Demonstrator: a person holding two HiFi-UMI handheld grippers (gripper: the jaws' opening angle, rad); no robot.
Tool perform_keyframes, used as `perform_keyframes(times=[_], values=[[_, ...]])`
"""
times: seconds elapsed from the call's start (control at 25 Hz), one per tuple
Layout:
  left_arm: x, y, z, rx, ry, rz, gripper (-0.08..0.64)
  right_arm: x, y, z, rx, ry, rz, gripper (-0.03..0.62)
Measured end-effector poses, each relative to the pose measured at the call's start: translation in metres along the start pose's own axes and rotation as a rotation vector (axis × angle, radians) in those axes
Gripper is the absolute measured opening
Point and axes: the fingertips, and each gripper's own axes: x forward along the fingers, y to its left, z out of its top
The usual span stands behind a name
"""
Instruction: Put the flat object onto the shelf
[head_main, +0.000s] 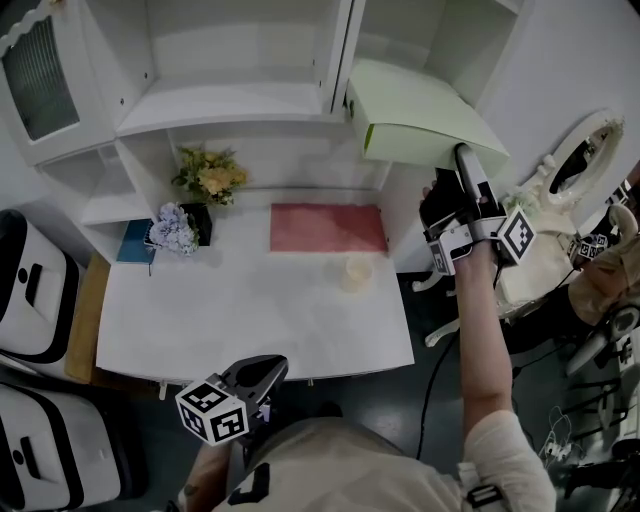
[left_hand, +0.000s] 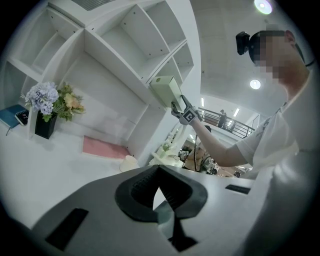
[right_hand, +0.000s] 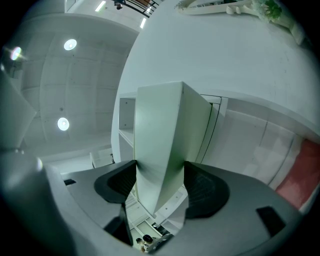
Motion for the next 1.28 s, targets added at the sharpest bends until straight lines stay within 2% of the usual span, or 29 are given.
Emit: perform_keyframes(times=[1.28], values=[[0.002,0.023,0.01,-0.028,-0.022,0.049,0.014,0.037,-0.039,0.016,-0.031,0.006,-0.045,0.305]])
